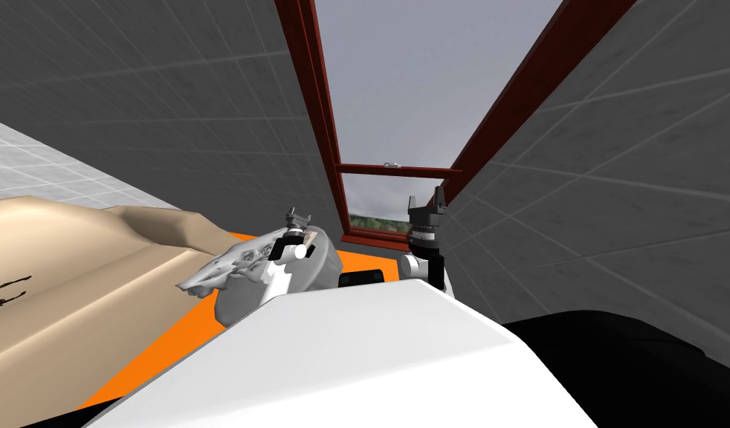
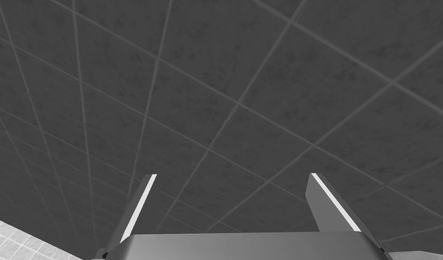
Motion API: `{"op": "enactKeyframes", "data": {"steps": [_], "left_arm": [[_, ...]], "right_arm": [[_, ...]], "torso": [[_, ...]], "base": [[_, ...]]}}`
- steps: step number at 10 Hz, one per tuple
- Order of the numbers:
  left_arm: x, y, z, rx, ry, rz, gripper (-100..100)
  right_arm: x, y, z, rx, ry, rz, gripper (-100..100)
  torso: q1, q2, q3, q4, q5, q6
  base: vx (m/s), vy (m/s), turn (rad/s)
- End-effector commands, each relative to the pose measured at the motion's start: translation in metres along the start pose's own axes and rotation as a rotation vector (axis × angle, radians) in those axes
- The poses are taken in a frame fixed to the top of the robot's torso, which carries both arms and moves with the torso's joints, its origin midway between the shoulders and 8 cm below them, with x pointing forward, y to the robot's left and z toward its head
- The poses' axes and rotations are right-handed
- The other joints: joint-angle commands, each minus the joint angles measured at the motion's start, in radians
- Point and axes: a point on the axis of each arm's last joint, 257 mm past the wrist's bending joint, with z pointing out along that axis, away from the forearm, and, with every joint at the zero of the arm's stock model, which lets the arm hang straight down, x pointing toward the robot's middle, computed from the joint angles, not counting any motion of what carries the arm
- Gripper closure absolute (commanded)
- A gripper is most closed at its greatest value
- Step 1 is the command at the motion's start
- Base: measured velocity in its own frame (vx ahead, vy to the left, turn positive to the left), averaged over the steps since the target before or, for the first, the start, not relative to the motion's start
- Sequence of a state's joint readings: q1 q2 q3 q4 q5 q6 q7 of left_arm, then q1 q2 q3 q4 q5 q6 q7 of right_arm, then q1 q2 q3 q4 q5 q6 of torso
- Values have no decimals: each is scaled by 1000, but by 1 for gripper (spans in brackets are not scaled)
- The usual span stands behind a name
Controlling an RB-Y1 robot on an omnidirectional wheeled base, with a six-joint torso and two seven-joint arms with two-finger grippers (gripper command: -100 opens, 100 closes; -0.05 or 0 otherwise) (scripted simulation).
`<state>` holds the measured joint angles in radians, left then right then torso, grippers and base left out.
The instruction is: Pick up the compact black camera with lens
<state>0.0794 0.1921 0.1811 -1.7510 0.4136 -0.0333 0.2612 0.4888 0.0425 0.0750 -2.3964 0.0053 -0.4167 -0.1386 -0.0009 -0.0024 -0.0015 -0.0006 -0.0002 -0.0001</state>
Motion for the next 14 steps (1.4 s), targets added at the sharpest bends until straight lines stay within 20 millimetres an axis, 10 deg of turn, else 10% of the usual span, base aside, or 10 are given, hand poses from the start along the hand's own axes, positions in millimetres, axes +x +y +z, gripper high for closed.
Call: {"op": "enactKeyframes", "data": {"steps": [1,14], "left_arm": [[-5,14,3,-42,-19,-19,-100],[-97,127,25,-445,-248,-218,-100]], "right_arm": [[0,0,0,0,0,0,0],[0,0,0,0,0,0,0]], "torso": [[0,0,0,0,0,0],[-1,1,1,0,0,0]], "base": [[25,-15,24],[23,-25,28]]}}
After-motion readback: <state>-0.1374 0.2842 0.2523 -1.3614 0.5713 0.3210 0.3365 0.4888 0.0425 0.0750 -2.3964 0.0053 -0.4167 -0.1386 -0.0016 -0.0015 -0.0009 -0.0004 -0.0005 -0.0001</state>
